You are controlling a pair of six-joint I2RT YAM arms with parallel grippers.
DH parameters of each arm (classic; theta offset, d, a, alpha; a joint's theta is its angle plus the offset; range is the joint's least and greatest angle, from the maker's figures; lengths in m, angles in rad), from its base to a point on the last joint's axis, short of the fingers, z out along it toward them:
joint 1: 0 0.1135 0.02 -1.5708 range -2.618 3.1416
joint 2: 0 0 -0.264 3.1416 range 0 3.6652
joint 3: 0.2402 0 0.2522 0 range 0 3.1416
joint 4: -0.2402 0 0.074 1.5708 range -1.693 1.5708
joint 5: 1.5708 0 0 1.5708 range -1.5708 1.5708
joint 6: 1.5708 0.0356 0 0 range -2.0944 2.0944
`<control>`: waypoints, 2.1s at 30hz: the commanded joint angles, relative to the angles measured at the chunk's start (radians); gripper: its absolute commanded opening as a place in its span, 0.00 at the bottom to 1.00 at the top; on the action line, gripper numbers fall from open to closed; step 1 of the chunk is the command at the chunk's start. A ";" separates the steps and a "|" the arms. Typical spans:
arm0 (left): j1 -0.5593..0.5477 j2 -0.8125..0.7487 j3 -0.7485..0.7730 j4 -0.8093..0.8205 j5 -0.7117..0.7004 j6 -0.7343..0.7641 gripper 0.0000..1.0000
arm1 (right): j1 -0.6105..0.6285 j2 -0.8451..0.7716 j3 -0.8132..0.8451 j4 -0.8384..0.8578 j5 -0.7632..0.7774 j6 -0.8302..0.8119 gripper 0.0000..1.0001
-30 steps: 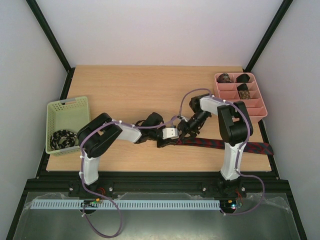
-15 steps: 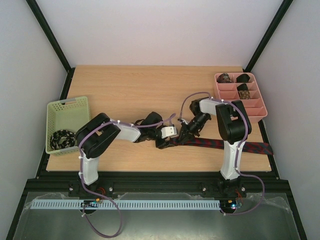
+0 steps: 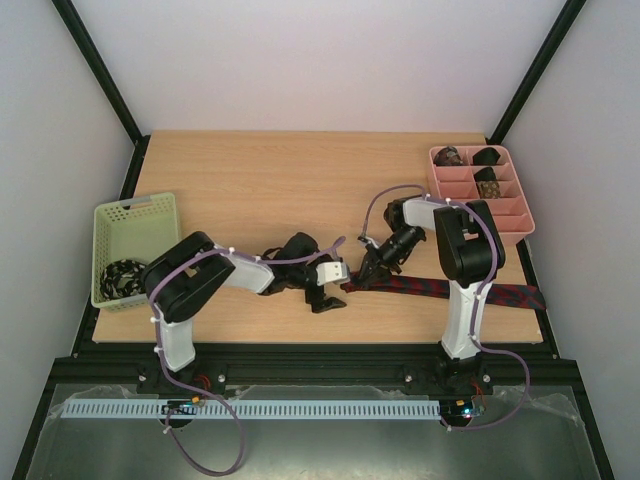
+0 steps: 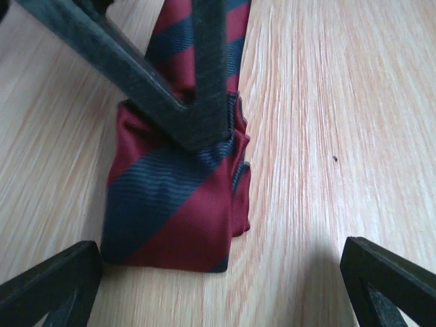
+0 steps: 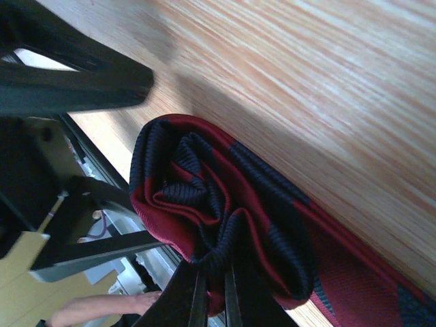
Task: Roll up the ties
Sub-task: Roll the tie at the center of the board.
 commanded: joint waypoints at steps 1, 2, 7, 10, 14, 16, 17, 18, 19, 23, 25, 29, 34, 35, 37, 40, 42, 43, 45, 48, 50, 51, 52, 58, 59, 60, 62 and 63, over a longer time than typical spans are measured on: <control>-0.022 0.076 0.017 0.128 -0.049 -0.015 0.99 | -0.004 0.029 0.022 -0.046 -0.029 -0.034 0.01; -0.021 0.093 0.021 0.152 -0.059 -0.024 0.99 | -0.004 0.029 0.023 -0.047 -0.036 -0.039 0.01; -0.028 0.161 0.056 0.223 -0.056 -0.045 0.94 | -0.005 0.038 0.039 -0.067 -0.091 -0.060 0.01; -0.035 0.183 0.071 0.227 -0.027 -0.049 0.84 | -0.004 0.047 0.050 -0.072 -0.117 -0.069 0.01; -0.040 0.199 0.067 0.223 -0.010 -0.053 0.73 | -0.004 0.050 0.056 -0.082 -0.160 -0.079 0.01; -0.038 0.200 0.065 0.201 -0.018 -0.058 0.59 | -0.004 0.050 0.056 -0.091 -0.179 -0.089 0.01; -0.032 0.195 0.059 0.190 -0.016 -0.060 0.50 | -0.004 0.051 0.057 -0.099 -0.184 -0.095 0.01; -0.026 0.185 0.046 0.184 -0.010 -0.060 0.45 | -0.004 0.049 0.058 -0.107 -0.186 -0.105 0.01; -0.019 0.173 0.030 0.178 -0.002 -0.061 0.40 | -0.006 0.046 0.056 -0.114 -0.185 -0.114 0.02; 0.007 0.126 -0.027 0.110 0.004 -0.029 0.31 | -0.028 0.035 0.029 -0.109 -0.176 -0.114 0.06; 0.015 0.111 -0.050 0.088 -0.004 -0.016 0.28 | -0.042 0.041 0.021 -0.104 -0.154 -0.111 0.11; 0.019 0.097 -0.062 0.063 -0.010 -0.007 0.26 | -0.049 0.052 0.009 -0.063 -0.118 -0.074 0.19; 0.020 0.098 -0.055 0.055 -0.012 -0.008 0.25 | -0.049 0.073 -0.012 -0.036 -0.079 -0.056 0.02; 0.020 0.099 -0.051 0.051 -0.013 -0.007 0.25 | -0.050 0.070 -0.021 -0.023 -0.070 -0.049 0.01; 0.019 0.101 -0.042 0.043 -0.010 -0.005 0.25 | -0.049 0.067 -0.021 -0.024 -0.073 -0.054 0.06; 0.018 0.108 -0.036 0.034 -0.012 -0.001 0.25 | -0.049 0.034 0.001 -0.059 -0.132 -0.079 0.33; 0.018 0.113 -0.034 0.030 -0.013 0.001 0.25 | -0.048 -0.013 0.010 -0.053 -0.160 -0.065 0.43; 0.016 0.113 -0.036 0.030 -0.013 0.002 0.25 | -0.047 -0.030 0.018 -0.052 -0.168 -0.059 0.46; 0.014 0.116 -0.037 0.028 -0.016 0.004 0.25 | -0.045 -0.044 0.036 -0.076 -0.189 -0.060 0.48; 0.010 0.116 -0.036 0.025 -0.016 0.006 0.26 | -0.033 -0.040 0.048 -0.095 -0.223 -0.060 0.47; 0.010 0.116 -0.034 0.023 -0.020 0.004 0.26 | -0.011 -0.034 0.048 -0.084 -0.225 -0.047 0.47; 0.009 0.118 -0.033 0.023 -0.021 0.003 0.26 | 0.005 -0.028 0.049 -0.073 -0.219 -0.032 0.46; 0.009 0.118 -0.032 0.023 -0.022 0.001 0.26 | 0.017 -0.020 0.049 -0.063 -0.211 -0.025 0.45; 0.009 0.116 -0.034 0.015 -0.033 -0.013 0.28 | 0.043 0.026 0.046 -0.020 -0.093 0.010 0.23; 0.009 0.115 -0.036 0.013 -0.034 -0.015 0.29 | 0.040 0.026 0.038 -0.021 -0.073 0.009 0.14; 0.011 0.113 -0.038 0.013 -0.033 -0.016 0.29 | 0.038 0.026 0.030 -0.023 -0.055 0.006 0.04; 0.015 0.112 -0.041 0.013 -0.025 -0.020 0.30 | 0.031 0.024 0.012 -0.025 -0.039 -0.010 0.01; 0.018 0.112 -0.043 0.013 -0.015 -0.019 0.32 | 0.027 0.023 0.000 -0.012 -0.021 -0.008 0.01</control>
